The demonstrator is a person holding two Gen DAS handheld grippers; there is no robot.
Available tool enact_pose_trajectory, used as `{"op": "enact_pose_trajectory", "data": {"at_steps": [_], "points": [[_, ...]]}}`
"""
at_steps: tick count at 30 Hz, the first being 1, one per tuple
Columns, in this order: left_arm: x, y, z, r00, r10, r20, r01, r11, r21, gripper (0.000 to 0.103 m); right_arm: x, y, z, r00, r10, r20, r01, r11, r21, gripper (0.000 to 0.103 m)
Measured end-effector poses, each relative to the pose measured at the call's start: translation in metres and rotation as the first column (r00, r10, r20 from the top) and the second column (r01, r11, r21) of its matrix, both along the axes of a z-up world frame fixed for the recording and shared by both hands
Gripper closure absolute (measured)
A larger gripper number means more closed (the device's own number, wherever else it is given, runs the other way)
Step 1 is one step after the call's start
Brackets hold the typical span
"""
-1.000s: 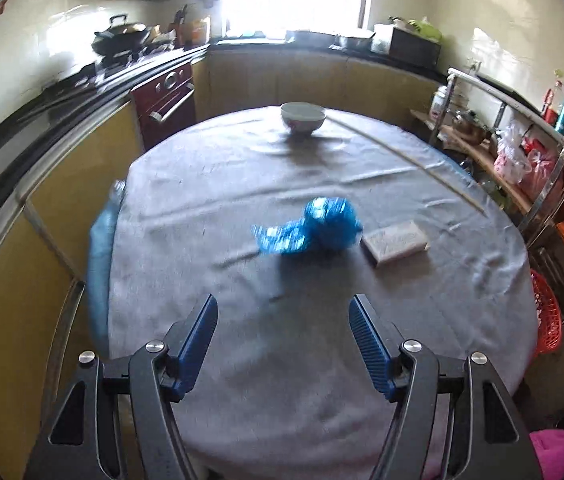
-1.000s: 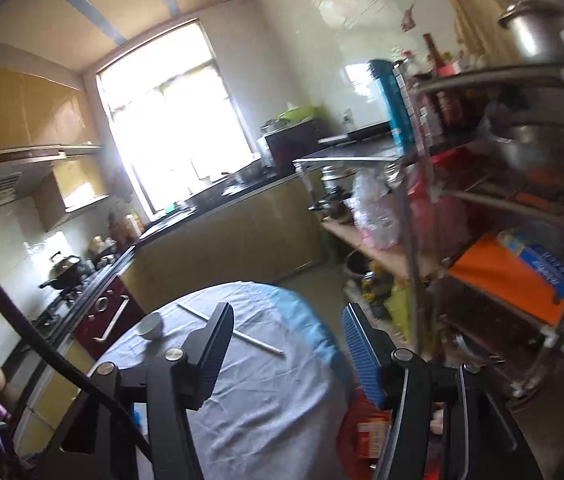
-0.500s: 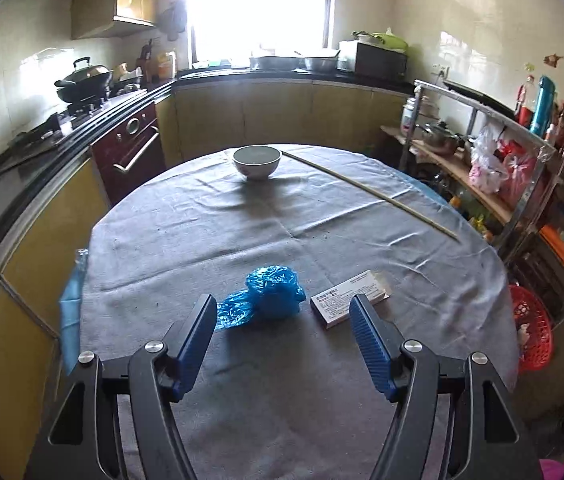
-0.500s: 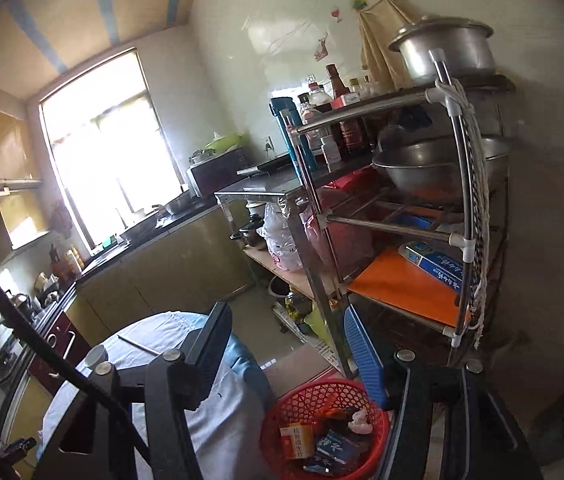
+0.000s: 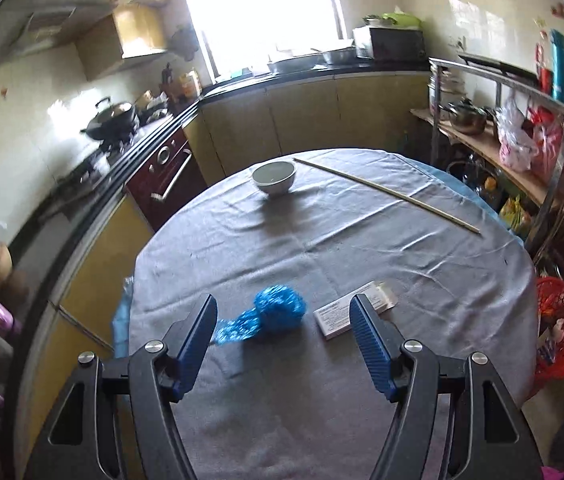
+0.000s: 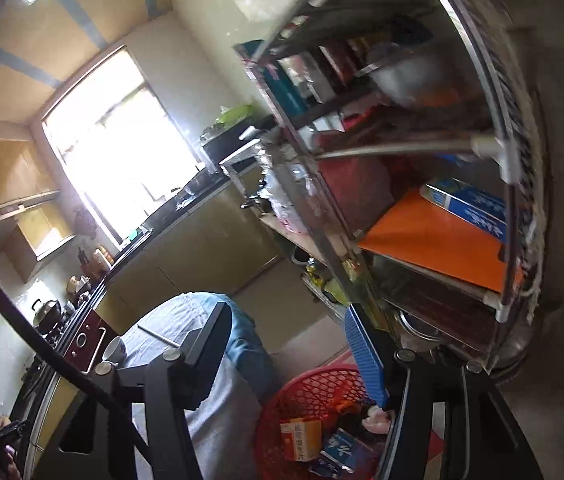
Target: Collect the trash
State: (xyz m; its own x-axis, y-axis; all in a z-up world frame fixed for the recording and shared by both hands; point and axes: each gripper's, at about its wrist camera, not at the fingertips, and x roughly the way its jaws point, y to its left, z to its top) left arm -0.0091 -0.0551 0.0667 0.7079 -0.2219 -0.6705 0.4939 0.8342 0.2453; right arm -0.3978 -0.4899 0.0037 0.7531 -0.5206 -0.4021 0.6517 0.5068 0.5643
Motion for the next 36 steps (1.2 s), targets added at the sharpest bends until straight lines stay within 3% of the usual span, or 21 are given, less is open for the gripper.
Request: {"op": "enact_pose_trajectory", "data": {"at_steps": [5, 11, 19, 27, 36], "points": [[-0.026, -0.054, 0.007, 0.997, -0.08, 0.017, 0.079, 0.994, 0.069, 0.033, -0.057, -0.026, -0.041, 0.995, -0.085, 0.049, 0.081, 0.994, 0.078, 0.04], [-0.065, -0.11, -0.001, 0.98, -0.197, -0.004, 0.195, 0.966, 0.168, 0.033, -0.119, -0.046, -0.077, 0.977, -0.201, 0.077, 0.189, 0.971, 0.146, 0.04], [-0.104, -0.143, -0.012, 0.959, -0.283, -0.018, 0.279, 0.933, 0.227, 0.033, -0.164, -0.059, -0.107, 0.957, -0.266, 0.113, 0.238, 0.947, 0.216, 0.04], [-0.107, -0.122, -0.024, 0.984, -0.164, -0.071, 0.175, 0.964, 0.201, 0.033, -0.134, -0.085, -0.11, 0.983, -0.16, 0.085, 0.138, 0.965, 0.221, 0.04], [-0.099, -0.066, -0.026, 0.997, -0.014, -0.079, 0.029, 0.982, 0.187, 0.033, -0.039, -0.094, -0.101, 0.994, 0.045, 0.102, -0.064, 0.978, 0.2, 0.04]]}}
